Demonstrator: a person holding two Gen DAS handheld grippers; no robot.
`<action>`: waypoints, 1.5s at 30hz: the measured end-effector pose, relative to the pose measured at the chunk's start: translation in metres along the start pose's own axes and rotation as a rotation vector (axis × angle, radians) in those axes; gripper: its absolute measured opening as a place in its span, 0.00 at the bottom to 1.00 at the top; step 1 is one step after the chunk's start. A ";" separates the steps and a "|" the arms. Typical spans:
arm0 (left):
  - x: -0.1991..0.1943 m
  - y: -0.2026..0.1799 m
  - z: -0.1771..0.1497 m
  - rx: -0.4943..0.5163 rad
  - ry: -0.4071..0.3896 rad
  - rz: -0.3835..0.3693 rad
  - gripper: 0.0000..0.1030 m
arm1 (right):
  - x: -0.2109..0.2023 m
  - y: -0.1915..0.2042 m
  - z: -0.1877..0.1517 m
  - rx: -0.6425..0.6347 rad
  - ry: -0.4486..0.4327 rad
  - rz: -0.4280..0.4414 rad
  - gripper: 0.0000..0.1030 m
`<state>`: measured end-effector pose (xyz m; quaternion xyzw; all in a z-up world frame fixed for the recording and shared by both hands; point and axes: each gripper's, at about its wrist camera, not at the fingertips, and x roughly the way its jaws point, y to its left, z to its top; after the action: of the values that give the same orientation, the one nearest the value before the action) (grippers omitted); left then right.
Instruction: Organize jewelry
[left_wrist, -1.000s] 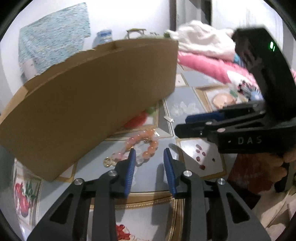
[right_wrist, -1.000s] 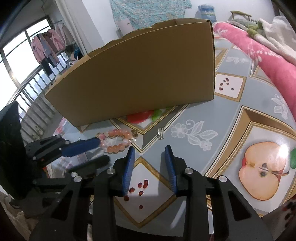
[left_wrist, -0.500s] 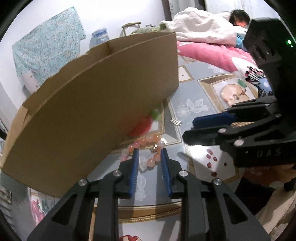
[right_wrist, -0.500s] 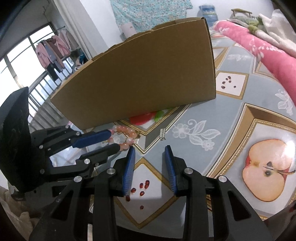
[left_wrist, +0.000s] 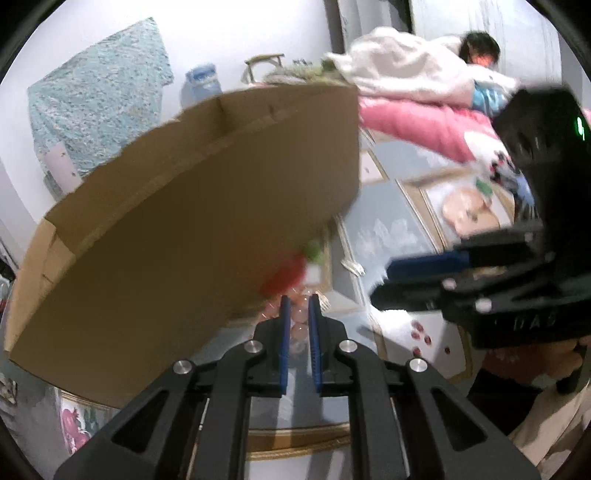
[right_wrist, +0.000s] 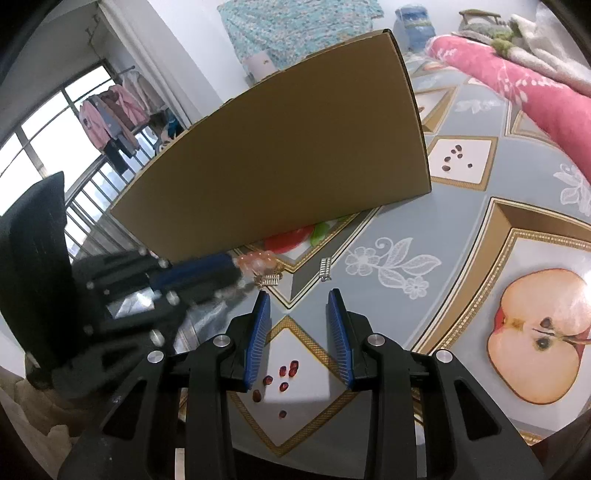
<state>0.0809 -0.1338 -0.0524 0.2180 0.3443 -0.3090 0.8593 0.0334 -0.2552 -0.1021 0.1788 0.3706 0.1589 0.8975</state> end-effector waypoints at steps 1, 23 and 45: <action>-0.004 0.005 0.002 -0.015 -0.016 0.001 0.09 | -0.001 -0.001 0.000 0.000 0.000 0.000 0.30; -0.048 0.102 -0.072 -0.373 0.075 0.128 0.10 | 0.001 0.009 0.002 0.014 0.006 -0.039 0.30; -0.046 0.061 -0.062 -0.289 -0.007 0.026 0.26 | 0.005 0.036 0.007 -0.102 0.000 -0.120 0.29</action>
<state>0.0678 -0.0366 -0.0503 0.0953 0.3794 -0.2458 0.8869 0.0363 -0.2231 -0.0843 0.1106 0.3720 0.1234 0.9133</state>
